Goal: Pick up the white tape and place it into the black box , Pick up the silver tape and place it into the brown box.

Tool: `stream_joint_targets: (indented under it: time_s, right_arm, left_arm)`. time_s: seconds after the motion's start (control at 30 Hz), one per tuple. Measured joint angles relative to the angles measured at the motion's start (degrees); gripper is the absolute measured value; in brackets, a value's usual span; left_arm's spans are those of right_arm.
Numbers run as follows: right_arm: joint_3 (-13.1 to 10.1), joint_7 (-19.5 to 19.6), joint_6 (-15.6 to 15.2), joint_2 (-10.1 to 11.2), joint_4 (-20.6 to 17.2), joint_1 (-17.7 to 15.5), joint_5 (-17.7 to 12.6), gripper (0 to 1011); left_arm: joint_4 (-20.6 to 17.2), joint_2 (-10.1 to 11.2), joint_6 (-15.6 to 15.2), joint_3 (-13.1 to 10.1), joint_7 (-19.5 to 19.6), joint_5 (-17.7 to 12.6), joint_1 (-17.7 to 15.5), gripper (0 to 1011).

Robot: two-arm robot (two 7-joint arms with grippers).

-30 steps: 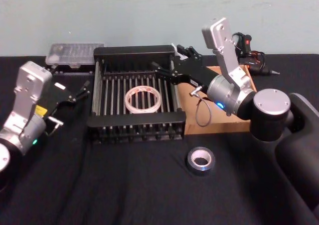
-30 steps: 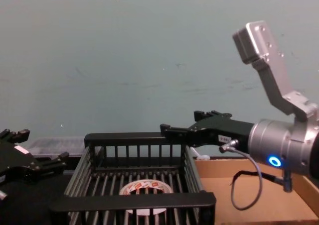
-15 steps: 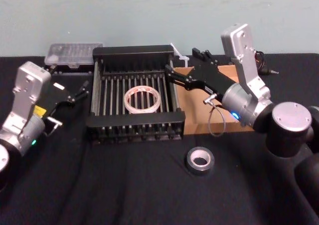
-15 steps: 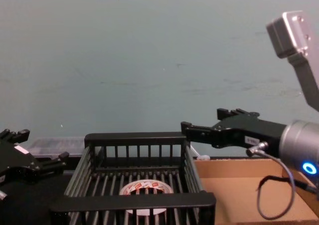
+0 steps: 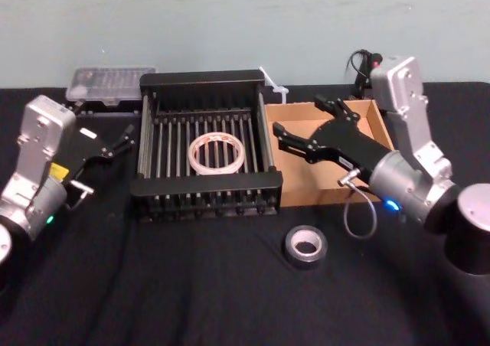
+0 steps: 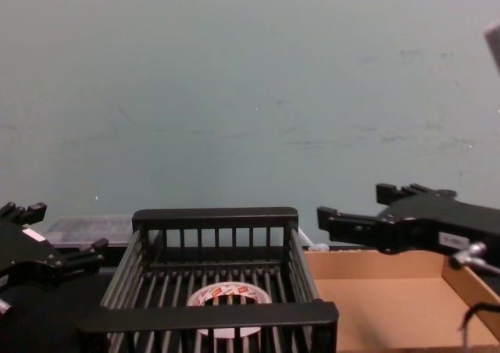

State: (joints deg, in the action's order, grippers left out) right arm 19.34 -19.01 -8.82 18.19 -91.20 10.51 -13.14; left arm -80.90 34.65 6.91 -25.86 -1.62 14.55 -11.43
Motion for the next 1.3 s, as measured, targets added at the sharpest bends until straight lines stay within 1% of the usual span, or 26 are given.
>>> stream_joint_targets:
  time_s: [0.03,0.1,0.13,0.33,0.47,0.57,0.73,0.83,0.87,1.0,1.07,1.17,1.2,1.3]
  right_arm:
    - [-0.3,-0.1,-0.7,0.7,-1.4,-1.0,-0.4,1003]
    - [-0.7,-0.4,-1.5,1.6,-2.7,-1.9,-0.8,1002]
    - [-1.1,-0.5,-2.3,2.4,-4.1,-2.8,-1.2,1002]
    - [-2.4,-0.9,-4.6,5.4,-8.4,-6.0,-2.7,1002]
    - [-2.9,-1.0,-5.5,6.8,-10.2,-7.5,-3.3,1002]
    - [-3.5,-1.2,-6.5,8.3,-12.2,-9.0,-4.1,1002]
    - [-3.7,-1.1,-8.0,9.6,-13.8,-10.1,-4.6,1003]
    - [-3.4,-0.9,-10.4,10.4,-14.6,-10.3,-4.7,1003]
    - [-3.2,-0.9,-11.8,10.8,-15.0,-10.4,-4.9,1002]
    - [-2.7,-0.8,-15.2,11.4,-15.7,-10.2,-5.2,1002]
    - [-2.2,-0.7,-18.1,12.0,-16.3,-9.9,-5.6,1002]
    - [-1.8,-0.7,-19.9,12.4,-16.8,-9.8,-5.7,1002]
    - [-1.5,-0.8,-21.0,12.7,-17.0,-9.6,-5.8,1002]
    - [-1.1,-0.7,-22.5,13.0,-17.2,-9.5,-5.9,1002]
  left_arm:
    - [0.0,0.0,0.0,0.0,0.0,0.0,0.0,1001]
    - [0.0,0.0,0.0,0.0,0.0,0.0,0.0,1001]
    - [0.0,0.0,0.0,0.0,0.0,0.0,0.0,1001]
    - [0.0,0.0,0.0,0.0,0.0,0.0,0.0,1001]
    - [0.0,0.0,0.0,0.0,0.0,0.0,0.0,1001]
    - [0.0,0.0,0.0,0.0,0.0,0.0,0.0,1001]
    - [0.0,0.0,0.0,0.0,0.0,0.0,0.0,1001]
    - [0.0,0.0,0.0,0.0,0.0,0.0,0.0,1001]
    - [0.0,0.0,0.0,0.0,0.0,0.0,0.0,1001]
    - [0.0,0.0,0.0,0.0,0.0,0.0,0.0,1001]
    - [0.0,0.0,0.0,0.0,0.0,0.0,0.0,1001]
    - [0.0,0.0,0.0,0.0,0.0,0.0,0.0,1001]
    - [0.0,0.0,0.0,0.0,0.0,0.0,0.0,1001]
    - [0.0,0.0,0.0,0.0,0.0,0.0,0.0,1001]
